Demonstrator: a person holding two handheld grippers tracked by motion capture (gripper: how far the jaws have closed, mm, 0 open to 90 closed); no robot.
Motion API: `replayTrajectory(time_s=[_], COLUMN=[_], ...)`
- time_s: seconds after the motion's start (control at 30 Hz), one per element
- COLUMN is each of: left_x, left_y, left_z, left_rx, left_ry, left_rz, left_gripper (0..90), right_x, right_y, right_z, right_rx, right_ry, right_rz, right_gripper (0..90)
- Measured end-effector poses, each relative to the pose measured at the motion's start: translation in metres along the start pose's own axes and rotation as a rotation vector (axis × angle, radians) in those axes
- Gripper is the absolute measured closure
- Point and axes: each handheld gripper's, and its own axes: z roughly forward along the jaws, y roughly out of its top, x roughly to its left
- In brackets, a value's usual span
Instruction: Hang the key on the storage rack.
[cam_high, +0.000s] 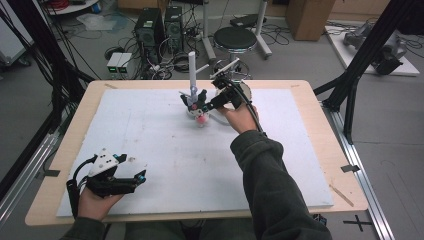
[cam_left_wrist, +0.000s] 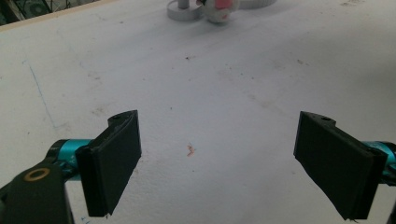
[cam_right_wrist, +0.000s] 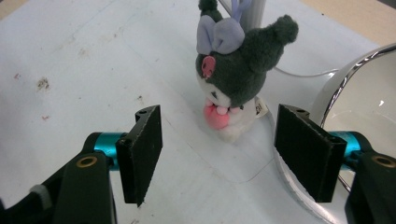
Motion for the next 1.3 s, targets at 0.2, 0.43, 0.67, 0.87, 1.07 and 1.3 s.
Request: replayTrajectory(time_s=[0.2, 0.43, 0.67, 0.87, 1.07, 1.3], left_x=[0.000, -0.001, -0.002, -0.002, -0.002, -0.003], left_y=[0.000, 0.000, 0.000, 0.000, 0.000, 0.000], left_z=[0.000, 0.000, 0.001, 0.001, 0.002, 0.002], left_rx=[0.000, 0.003, 0.004, 0.008, 0.009, 0.011], left_ry=[0.000, 0.000, -0.002, -0.005, -0.004, -0.007], left_rz=[0.004, 0.008, 0.010, 0.008, 0.010, 0.012], left_gripper=[15.2, 15.2, 15.2, 15.2, 15.2, 15.2], right_x=[0.003, 0.005, -0.001, -0.002, -0.005, -0.005], right_y=[-0.001, -0.004, -0.020, -0.032, -0.044, -0.057], right_z=[-0.006, -0.016, -0.019, -0.022, -0.025, -0.030], right_rx=[-0.017, -0.038, -0.074, -0.096, -0.119, -0.147], right_ry=[0.005, 0.007, 0.016, 0.014, 0.020, 0.022], right_rz=[-0.009, -0.013, 0.009, 0.008, 0.022, 0.031], right_gripper=[30.2, 29.6, 28.0, 27.2, 24.4, 21.9])
